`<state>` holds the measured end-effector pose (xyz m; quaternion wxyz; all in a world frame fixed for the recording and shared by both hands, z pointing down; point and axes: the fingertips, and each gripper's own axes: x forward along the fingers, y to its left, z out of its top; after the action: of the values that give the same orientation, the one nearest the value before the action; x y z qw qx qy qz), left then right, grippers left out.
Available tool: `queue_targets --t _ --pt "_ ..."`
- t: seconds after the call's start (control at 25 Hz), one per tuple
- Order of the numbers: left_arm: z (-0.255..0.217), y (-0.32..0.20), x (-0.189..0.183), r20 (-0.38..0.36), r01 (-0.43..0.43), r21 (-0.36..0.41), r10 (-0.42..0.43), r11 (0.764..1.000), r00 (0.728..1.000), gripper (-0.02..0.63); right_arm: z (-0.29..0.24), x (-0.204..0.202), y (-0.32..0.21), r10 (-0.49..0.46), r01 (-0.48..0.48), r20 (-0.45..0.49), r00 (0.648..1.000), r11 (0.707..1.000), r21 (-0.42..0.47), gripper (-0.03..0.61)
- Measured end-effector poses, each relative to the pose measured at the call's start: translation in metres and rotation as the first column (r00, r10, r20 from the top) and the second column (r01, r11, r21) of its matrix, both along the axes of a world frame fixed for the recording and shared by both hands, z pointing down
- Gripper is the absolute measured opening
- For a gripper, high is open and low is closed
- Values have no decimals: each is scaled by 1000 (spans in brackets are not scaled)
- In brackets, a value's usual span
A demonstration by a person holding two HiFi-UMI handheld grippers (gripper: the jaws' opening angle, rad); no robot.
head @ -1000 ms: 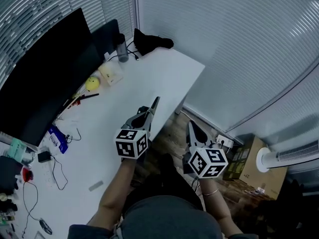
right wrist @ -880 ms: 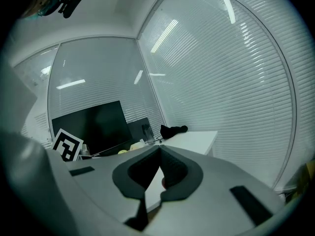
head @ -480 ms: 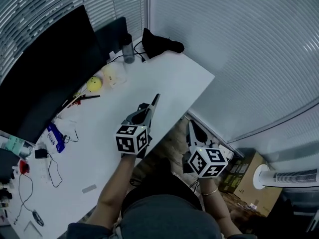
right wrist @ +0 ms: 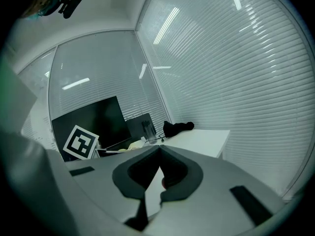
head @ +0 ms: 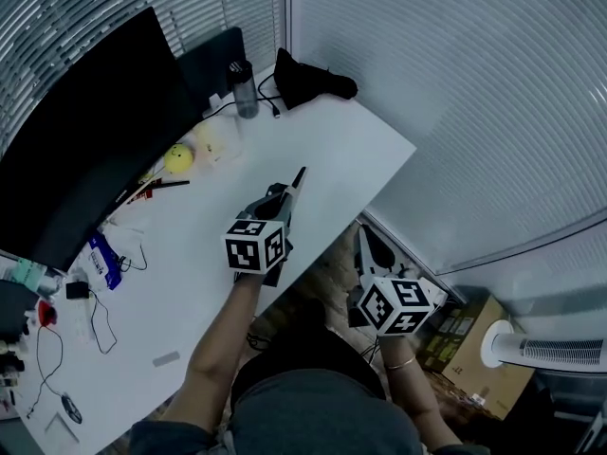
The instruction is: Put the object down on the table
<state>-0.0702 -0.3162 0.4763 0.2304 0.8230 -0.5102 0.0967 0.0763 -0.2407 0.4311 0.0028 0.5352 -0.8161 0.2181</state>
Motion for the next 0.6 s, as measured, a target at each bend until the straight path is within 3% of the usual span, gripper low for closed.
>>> queue_targets --t 0.6 --pt "35 -50 13 -48 44 -103 -49 994 998 25 5 22 -10 19 -19 -3 1000 1000 -15 5"
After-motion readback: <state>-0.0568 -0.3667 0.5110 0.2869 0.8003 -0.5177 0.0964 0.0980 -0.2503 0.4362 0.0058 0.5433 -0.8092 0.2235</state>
